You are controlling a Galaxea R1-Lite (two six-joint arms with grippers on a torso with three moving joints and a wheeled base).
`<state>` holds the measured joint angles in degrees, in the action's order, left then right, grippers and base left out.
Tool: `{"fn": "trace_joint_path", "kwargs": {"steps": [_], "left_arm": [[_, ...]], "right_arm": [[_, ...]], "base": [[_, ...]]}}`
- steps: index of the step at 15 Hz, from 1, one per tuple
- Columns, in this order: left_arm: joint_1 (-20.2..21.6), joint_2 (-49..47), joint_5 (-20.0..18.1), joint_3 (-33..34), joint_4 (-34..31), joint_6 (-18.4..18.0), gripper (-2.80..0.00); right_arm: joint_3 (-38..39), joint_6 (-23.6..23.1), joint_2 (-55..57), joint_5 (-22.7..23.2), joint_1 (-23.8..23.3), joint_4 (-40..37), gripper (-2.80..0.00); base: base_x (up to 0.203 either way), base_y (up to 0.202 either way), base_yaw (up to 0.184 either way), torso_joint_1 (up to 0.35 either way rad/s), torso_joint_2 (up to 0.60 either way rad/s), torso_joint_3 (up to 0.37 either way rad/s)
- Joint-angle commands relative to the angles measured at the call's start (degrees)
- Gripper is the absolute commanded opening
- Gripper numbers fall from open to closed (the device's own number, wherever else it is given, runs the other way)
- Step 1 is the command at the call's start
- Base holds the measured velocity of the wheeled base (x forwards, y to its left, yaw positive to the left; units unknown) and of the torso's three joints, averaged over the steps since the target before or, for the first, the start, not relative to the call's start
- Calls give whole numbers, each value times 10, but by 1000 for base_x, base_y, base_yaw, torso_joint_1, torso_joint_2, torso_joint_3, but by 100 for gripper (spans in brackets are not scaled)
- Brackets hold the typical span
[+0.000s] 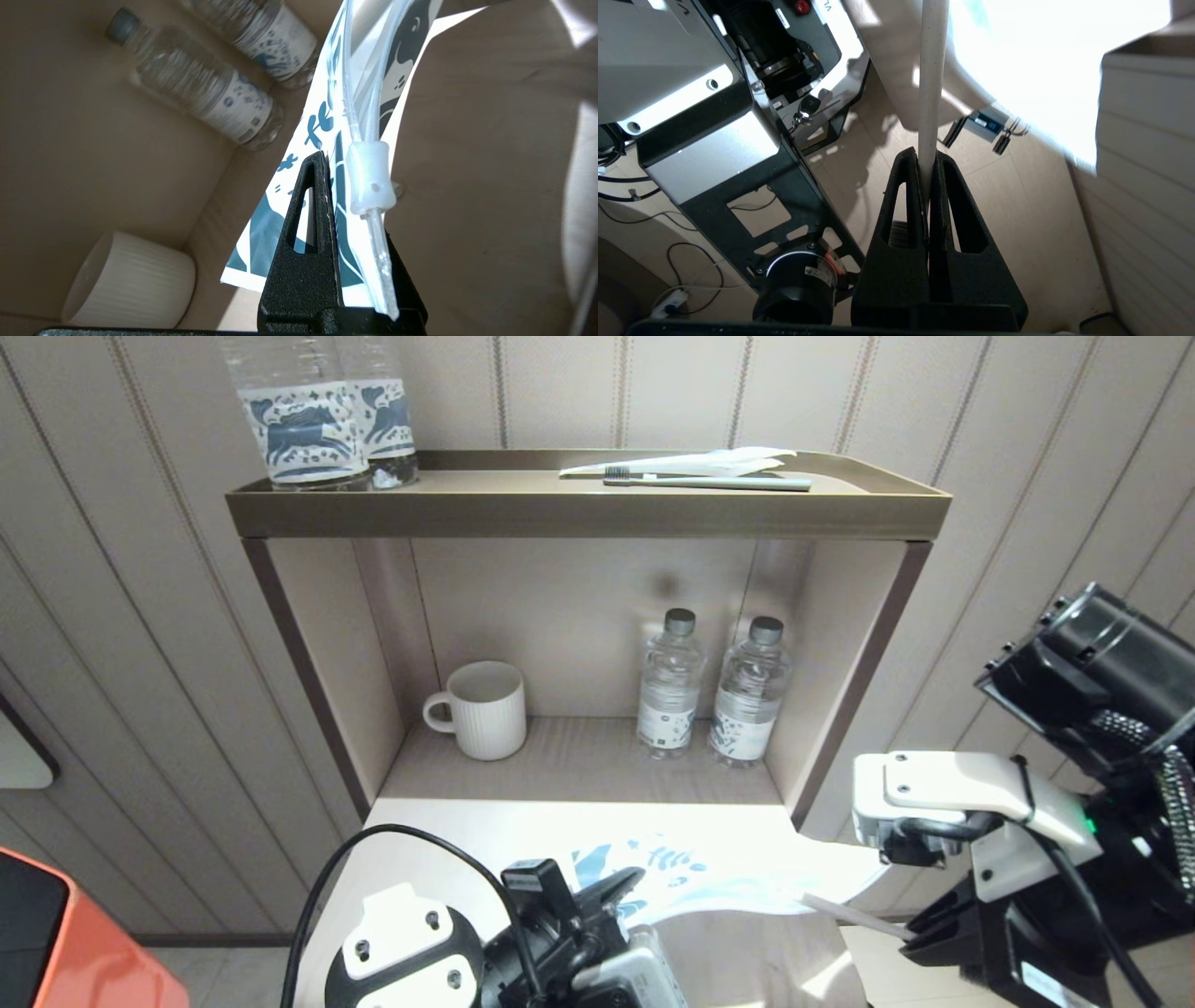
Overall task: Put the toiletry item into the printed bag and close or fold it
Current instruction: Place the toothbrush in the storage bag
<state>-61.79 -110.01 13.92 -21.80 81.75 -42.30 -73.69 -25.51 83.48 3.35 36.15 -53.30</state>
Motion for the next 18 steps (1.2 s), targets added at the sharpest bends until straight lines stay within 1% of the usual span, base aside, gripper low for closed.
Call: {"fn": "trace_joint_path", "kwargs": {"steps": [1, 5, 6, 10, 12, 15, 18], "left_arm": [[-9, -5, -4, 1, 3, -1, -280], [-30, -19, -7, 18, 3, -1, -280], [-32, -24, -7, 27, 5, -1, -280], [-36, -38, -19, 42, 9, -2, -280], [-39, -51, -19, 43, 13, -5, -280], [-47, -55, -19, 35, 13, -6, -280], [-48, -55, -36, 28, 12, -9, -280]], "right_arm": [[-20, -2, 19, -1, 16, -4, -280], [-68, -4, 50, -10, 49, -59, -280], [-75, -5, 58, -21, 56, -66, -280], [-76, -5, 67, -28, 53, -71, -280], [-80, -5, 64, -31, 50, -93, -280], [-81, -5, 59, -50, 50, -96, -280], [-92, -6, 63, -51, 52, -97, -280]], "base": [[0, 0, 0, 0, 0, 0], [0, 0, 0, 0, 0, 0], [0, 0, 0, 0, 0, 0], [0, 0, 0, 0, 0, 0], [0, 0, 0, 0, 0, 0], [0, 0, 0, 0, 0, 0], [0, 0, 0, 0, 0, 0]]}}
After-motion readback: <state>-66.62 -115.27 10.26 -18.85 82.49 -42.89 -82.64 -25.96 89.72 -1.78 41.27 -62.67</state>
